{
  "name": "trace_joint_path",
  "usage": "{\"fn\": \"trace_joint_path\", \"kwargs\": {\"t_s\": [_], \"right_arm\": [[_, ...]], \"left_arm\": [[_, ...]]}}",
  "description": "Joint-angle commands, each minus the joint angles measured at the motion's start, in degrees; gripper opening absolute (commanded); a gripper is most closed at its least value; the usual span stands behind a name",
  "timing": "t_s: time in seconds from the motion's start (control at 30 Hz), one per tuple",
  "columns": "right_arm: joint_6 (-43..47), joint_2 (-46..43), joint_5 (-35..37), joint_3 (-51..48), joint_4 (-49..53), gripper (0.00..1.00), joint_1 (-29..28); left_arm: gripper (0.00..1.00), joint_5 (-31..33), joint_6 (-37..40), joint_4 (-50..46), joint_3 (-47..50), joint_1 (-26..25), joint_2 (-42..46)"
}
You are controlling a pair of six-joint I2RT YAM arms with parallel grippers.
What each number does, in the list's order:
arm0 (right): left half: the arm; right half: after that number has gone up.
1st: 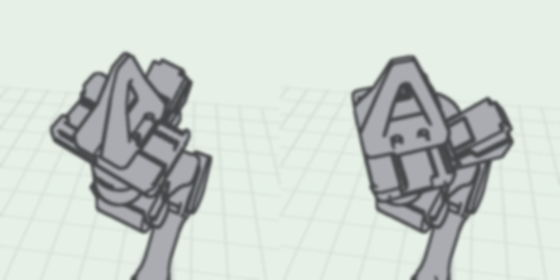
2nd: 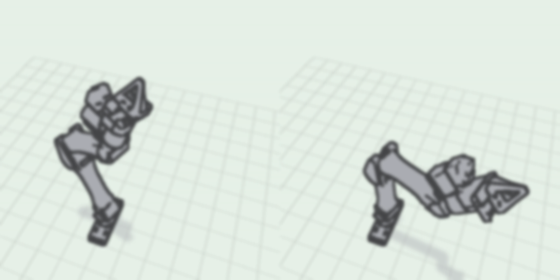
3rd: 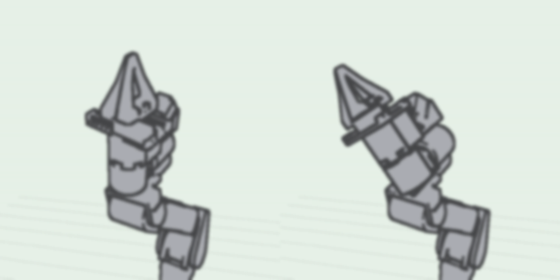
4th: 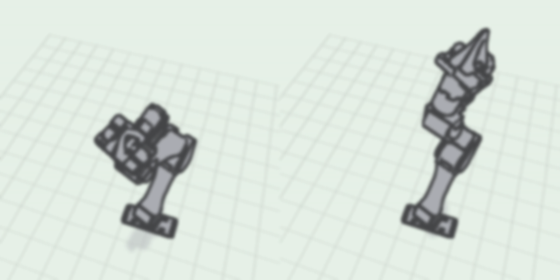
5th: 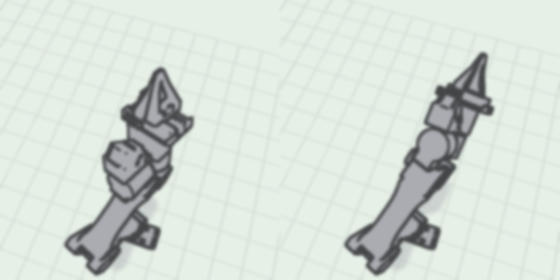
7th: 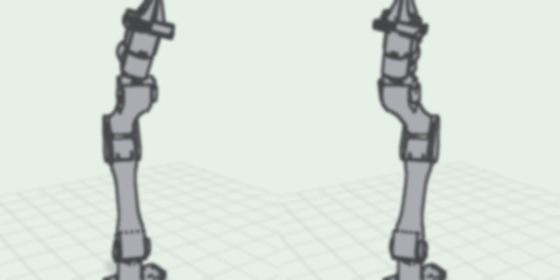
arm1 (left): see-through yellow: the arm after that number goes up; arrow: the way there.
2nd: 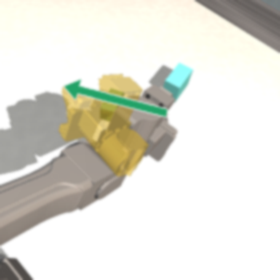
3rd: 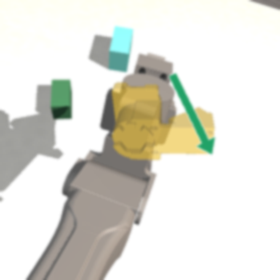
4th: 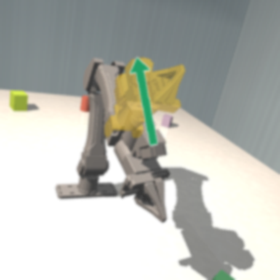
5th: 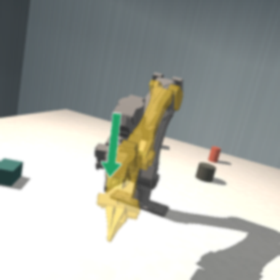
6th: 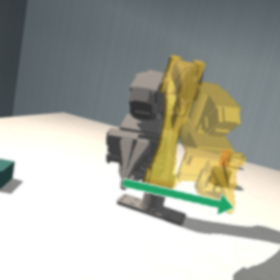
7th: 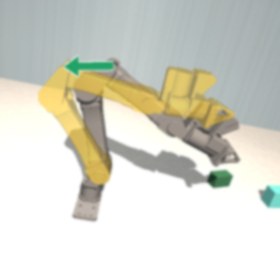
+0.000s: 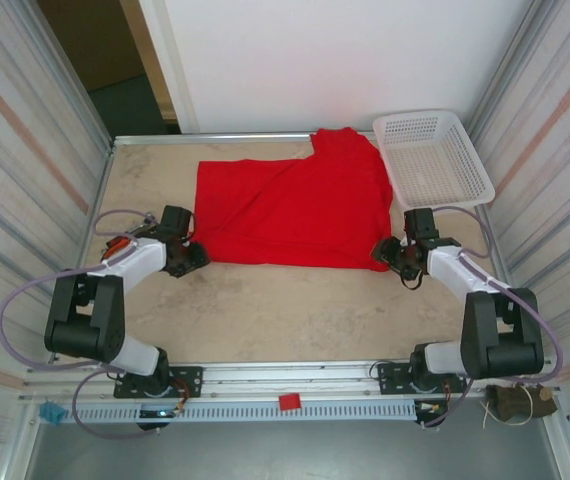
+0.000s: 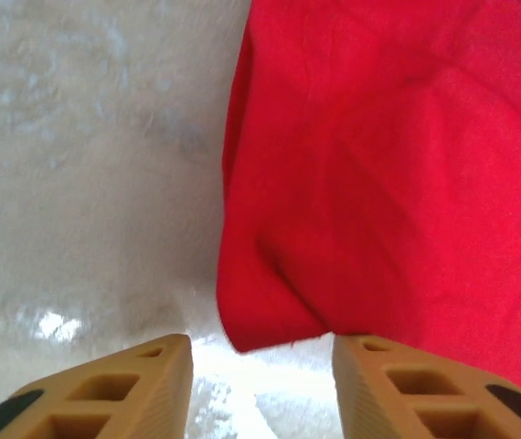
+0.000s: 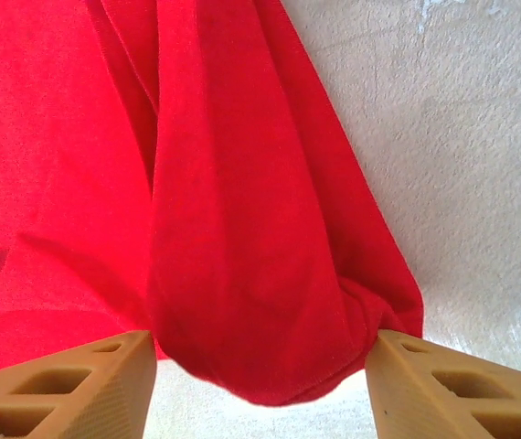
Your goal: Fold the inside-out t-shirt
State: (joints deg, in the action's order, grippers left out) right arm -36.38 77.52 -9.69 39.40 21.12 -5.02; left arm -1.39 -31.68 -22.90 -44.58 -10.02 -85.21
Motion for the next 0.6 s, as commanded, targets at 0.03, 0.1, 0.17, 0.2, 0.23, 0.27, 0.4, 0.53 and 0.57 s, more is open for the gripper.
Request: {"fn": "trace_joint_path", "kwargs": {"t_s": [0.03,0.1,0.17,0.2,0.23,0.27,0.4,0.53,0.57], "right_arm": [[1.3,1.9,2.1,2.2,-1.2,0.45,-0.2],[1.5,2.2,2.3,2.4,-1.1,0.23,0.2],[2.1,1.8,2.4,2.6,-0.3,0.00,1.2],[2.3,1.1,2.3,2.6,0.3,0.00,1.7],[2.7,0.1,2.0,2.5,1.1,0.00,2.3],[2.9,-1.4,2.0,2.4,2.1,0.00,3.0],[3.8,-7.6,1.4,2.5,7.6,0.00,5.0],[4.3,-13.1,1.3,1.6,13.3,0.00,5.1],[4.2,-14.4,1.1,0.9,14.5,0.00,4.9]], "left_arm": [[0.34,0.9,1.8,2.8,-2.8,0.7,-2.8],[0.24,0.8,2.9,3.3,-3.8,1.0,-3.9],[0.07,0.7,4.5,2.3,-5.0,1.5,-4.0],[0.00,1.0,5.3,1.3,-5.6,1.6,-3.5],[0.00,1.2,6.0,0.2,-5.9,1.9,-2.7],[0.00,1.4,6.4,-1.0,-6.1,2.2,-1.4],[0.00,1.3,7.3,-6.2,-5.5,3.1,4.5],[0.00,0.7,7.7,-11.8,-4.2,3.5,9.5],[0.00,0.3,7.5,-12.7,-3.4,3.5,10.7]]}}
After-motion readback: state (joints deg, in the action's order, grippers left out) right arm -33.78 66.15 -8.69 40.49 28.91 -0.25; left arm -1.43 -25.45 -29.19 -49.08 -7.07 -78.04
